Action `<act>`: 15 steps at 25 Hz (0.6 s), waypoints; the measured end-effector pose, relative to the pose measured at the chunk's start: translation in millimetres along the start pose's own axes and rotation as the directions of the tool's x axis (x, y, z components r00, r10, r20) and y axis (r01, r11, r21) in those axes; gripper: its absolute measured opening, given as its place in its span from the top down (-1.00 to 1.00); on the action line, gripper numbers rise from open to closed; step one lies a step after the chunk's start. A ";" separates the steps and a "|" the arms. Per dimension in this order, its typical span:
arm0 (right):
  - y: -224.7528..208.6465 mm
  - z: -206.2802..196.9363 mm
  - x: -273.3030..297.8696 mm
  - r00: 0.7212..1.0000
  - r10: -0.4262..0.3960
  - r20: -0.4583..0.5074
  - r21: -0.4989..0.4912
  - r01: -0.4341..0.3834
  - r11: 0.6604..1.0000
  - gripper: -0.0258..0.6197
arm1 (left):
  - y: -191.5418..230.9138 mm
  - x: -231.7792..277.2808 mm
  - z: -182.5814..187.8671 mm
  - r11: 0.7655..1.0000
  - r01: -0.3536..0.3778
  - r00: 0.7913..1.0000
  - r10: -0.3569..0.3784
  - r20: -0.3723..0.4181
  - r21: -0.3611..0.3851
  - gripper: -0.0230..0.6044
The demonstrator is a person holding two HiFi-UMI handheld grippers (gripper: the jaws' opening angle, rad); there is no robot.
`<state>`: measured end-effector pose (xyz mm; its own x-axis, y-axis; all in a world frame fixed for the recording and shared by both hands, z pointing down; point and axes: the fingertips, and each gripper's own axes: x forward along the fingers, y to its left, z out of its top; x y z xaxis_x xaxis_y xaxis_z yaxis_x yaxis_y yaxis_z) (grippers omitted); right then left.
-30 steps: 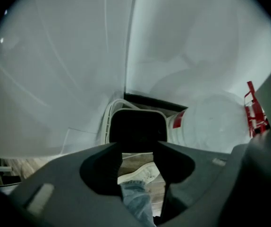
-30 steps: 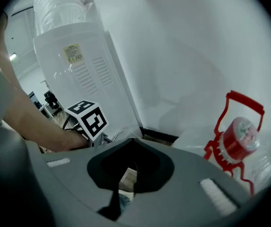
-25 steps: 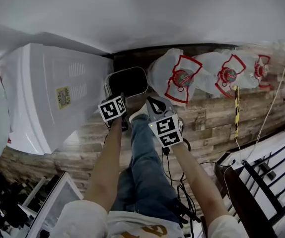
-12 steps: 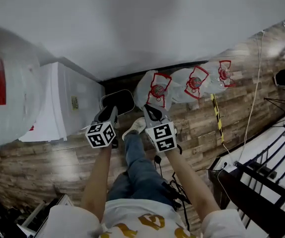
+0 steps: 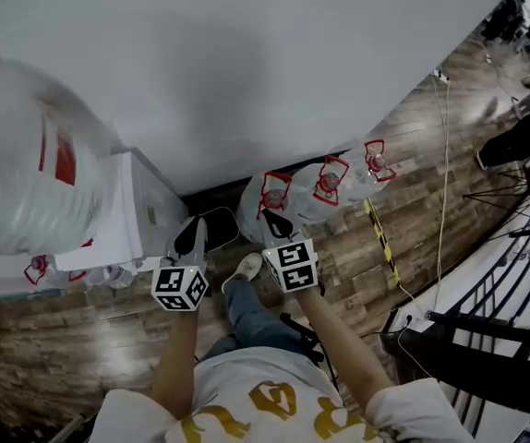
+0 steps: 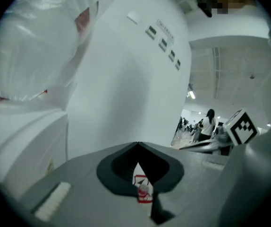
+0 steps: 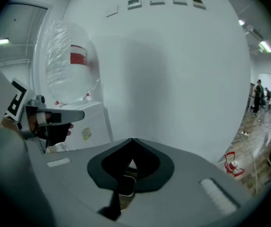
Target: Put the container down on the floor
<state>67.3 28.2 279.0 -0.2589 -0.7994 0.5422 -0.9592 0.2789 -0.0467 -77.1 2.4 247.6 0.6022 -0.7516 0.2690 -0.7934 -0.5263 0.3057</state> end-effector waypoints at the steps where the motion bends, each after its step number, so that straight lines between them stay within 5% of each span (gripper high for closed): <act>1: 1.2 7.3 -6.7 1.000 -0.014 0.008 0.011 0.014 1.000 0.84 | -5.0 -6.4 15.7 1.000 0.022 0.999 -0.021 0.037 -0.002 0.92; 9: 20.0 68.5 -49.0 0.988 0.009 0.157 0.011 -0.011 1.000 0.84 | -10.1 -37.5 81.0 0.996 0.003 0.992 0.008 0.122 -0.086 0.93; 15: 34.2 86.9 -65.8 0.975 0.039 0.219 -0.006 -0.039 0.999 0.84 | -24.3 -55.1 91.3 1.000 0.021 0.992 -0.019 0.124 -0.012 0.93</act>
<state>41.6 44.1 168.8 -0.3151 -0.8850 0.3428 -0.9477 0.3131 -0.0628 -99.1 20.3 141.9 0.6017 -0.7850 0.1475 -0.7795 -0.5369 0.3226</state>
